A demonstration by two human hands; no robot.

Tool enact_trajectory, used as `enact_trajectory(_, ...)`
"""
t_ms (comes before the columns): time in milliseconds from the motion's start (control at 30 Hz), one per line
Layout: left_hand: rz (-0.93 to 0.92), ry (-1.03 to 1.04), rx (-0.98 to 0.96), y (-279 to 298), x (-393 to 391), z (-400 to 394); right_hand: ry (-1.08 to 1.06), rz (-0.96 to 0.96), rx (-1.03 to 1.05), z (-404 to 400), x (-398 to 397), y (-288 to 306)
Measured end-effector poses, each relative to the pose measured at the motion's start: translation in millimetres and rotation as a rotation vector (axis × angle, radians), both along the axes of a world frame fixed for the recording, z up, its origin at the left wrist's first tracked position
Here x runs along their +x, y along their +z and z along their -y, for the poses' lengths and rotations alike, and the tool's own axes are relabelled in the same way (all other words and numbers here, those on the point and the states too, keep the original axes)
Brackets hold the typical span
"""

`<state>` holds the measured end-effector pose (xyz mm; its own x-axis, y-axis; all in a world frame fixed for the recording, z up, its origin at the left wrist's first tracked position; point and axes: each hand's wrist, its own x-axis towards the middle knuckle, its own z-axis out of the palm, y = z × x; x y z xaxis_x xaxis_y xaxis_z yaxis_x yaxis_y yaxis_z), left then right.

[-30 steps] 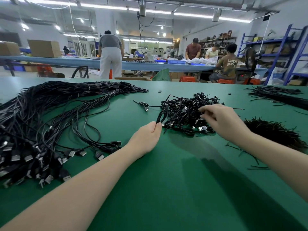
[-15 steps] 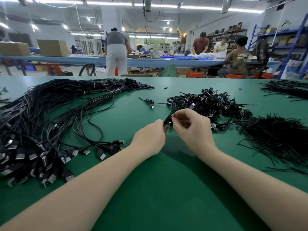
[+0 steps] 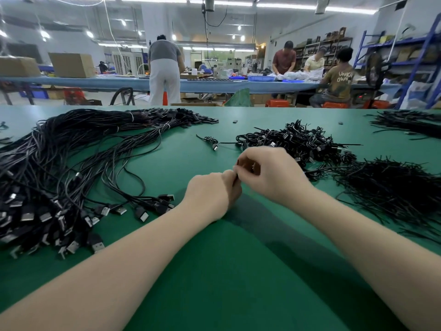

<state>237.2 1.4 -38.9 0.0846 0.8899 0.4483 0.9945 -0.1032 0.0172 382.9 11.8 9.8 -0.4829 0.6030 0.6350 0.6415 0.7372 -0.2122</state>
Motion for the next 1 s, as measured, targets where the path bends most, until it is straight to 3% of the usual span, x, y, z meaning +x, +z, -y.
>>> enact_trajectory(100,-0.319,-0.116,0.111,5,-1,1,0.049,0.073,-0.293,-11,16,27)
enact_trajectory(233,-0.372,-0.446,0.226,21,3,10,0.159,-0.037,-0.751,-21,46,35)
enact_trajectory(333,-0.189,-0.614,0.273,22,7,18,0.304,-0.277,-1.224,-23,55,18)
enact_trajectory(400,0.160,-0.584,0.239,18,9,19,0.401,-0.529,-1.377,-22,48,7)
enact_trajectory(500,0.765,-0.445,0.131,15,17,14,0.404,-0.903,-1.383,-19,19,-4)
enact_trajectory(600,1.089,-0.318,0.078,14,21,7,0.304,-1.149,-1.238,-13,-11,-18)
enact_trajectory(767,1.178,-0.293,-0.010,9,22,4,0.155,-1.188,-1.061,-7,-14,-30)
enact_trajectory(1000,1.180,-0.318,-0.057,10,17,3,0.190,-1.076,-1.091,-5,-8,-28)
